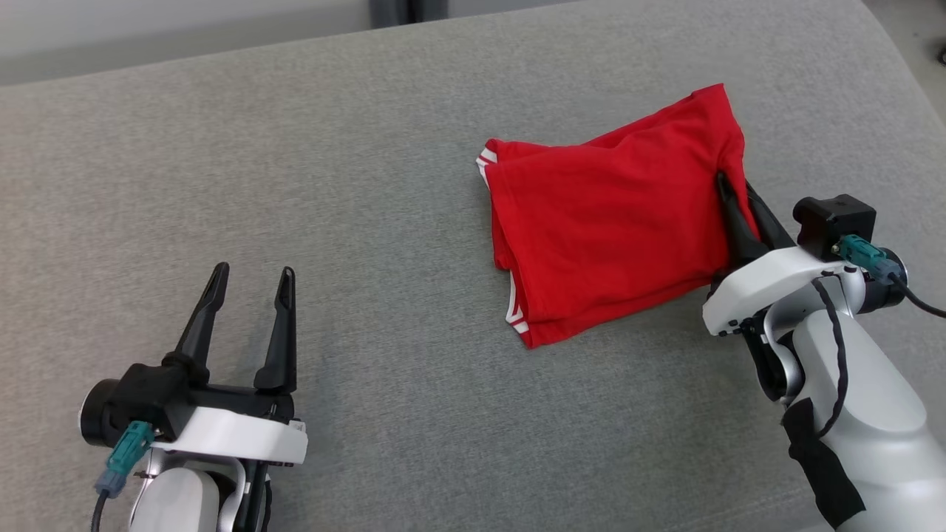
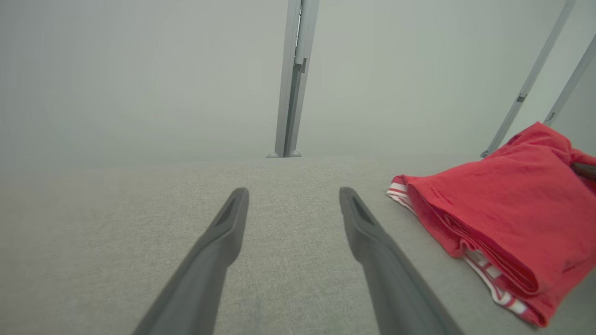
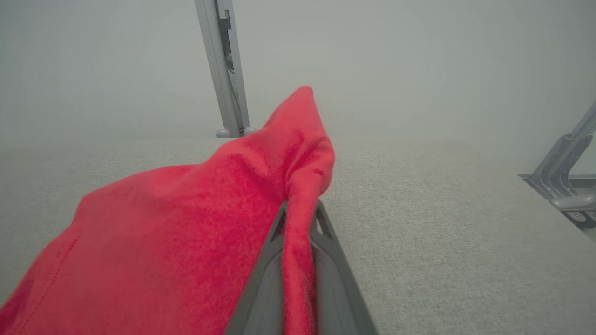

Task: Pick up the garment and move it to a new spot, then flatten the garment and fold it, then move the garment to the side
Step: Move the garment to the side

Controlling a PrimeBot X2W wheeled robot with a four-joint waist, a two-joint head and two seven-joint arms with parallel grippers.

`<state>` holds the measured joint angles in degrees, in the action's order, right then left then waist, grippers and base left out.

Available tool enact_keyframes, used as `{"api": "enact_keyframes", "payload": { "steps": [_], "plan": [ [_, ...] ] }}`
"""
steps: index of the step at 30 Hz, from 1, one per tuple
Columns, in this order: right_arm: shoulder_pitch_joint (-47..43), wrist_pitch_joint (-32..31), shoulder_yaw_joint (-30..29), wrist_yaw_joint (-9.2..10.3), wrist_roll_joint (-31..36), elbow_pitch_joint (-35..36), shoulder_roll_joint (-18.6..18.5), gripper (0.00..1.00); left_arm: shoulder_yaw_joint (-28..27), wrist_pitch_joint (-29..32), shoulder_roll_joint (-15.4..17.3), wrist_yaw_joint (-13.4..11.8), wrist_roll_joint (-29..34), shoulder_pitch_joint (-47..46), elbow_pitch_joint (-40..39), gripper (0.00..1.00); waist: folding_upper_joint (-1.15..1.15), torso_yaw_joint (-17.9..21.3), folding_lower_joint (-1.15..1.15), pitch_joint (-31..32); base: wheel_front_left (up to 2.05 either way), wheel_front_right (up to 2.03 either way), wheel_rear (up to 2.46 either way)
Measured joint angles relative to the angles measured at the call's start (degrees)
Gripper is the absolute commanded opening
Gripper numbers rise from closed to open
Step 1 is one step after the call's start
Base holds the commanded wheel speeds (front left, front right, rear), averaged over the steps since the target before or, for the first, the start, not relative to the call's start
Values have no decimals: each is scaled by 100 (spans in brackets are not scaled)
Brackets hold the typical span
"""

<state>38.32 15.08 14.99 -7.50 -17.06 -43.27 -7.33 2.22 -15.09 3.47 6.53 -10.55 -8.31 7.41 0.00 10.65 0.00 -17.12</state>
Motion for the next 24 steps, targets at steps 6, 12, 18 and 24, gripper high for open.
{"api": "enact_keyframes", "payload": {
  "steps": [6, 12, 18, 24],
  "plan": [
    [-8, 0, -287, -1, 103, 120, 142, 0, 19, 0, 46, 49, -127, -122, -23, 100, 0, 477, 0, -221, 0, 0, 0],
    [193, 1, -593, 0, 369, 216, 136, 0, 159, 0, 221, 71, -169, -302, -267, 100, 0, 811, 0, -512, 0, 0, 0],
    [573, 0, -867, -1, 661, 316, -203, 0, 393, 88, 399, 73, -168, -511, -609, 100, 0, 856, 0, -828, 0, 0, 0],
    [811, 0, -1308, -1, 895, 503, -659, 0, 489, 328, 579, 83, -177, -633, -1156, 100, 0, 727, 0, -1144, 0, 0, 0]
  ]
}}
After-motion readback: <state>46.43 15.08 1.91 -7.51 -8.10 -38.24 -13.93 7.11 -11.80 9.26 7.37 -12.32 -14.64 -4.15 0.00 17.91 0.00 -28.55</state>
